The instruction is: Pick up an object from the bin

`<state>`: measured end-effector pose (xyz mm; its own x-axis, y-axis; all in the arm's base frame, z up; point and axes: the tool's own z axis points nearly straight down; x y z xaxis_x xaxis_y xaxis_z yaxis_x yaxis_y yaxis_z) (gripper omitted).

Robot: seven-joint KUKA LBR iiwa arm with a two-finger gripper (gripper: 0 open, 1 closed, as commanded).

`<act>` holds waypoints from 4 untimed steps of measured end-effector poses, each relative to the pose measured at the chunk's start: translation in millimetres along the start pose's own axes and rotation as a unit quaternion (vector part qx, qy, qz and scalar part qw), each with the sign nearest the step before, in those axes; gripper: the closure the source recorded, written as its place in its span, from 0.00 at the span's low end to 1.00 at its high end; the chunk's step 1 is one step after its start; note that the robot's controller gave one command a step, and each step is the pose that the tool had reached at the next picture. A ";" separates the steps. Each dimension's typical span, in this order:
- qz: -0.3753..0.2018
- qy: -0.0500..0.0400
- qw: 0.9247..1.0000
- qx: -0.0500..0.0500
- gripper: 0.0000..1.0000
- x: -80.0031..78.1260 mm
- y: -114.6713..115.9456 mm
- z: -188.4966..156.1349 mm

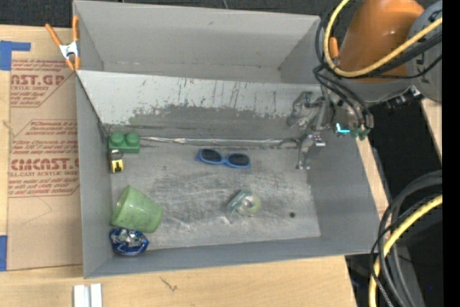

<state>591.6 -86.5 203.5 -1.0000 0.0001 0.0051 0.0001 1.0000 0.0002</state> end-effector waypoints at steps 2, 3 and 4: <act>-0.157 -0.009 0.988 0.001 0.00 33.8 89.8 130.0; -0.235 -0.007 0.972 0.002 0.00 21.1 148.4 130.1; -0.348 -0.006 0.937 0.001 0.00 66.9 172.7 127.1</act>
Offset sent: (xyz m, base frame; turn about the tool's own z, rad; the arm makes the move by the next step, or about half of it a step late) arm -0.0029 0.0091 -0.1181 -0.2014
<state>524.1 86.2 76.7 -0.7576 -0.6527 -0.0060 -0.6527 0.7576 -0.0020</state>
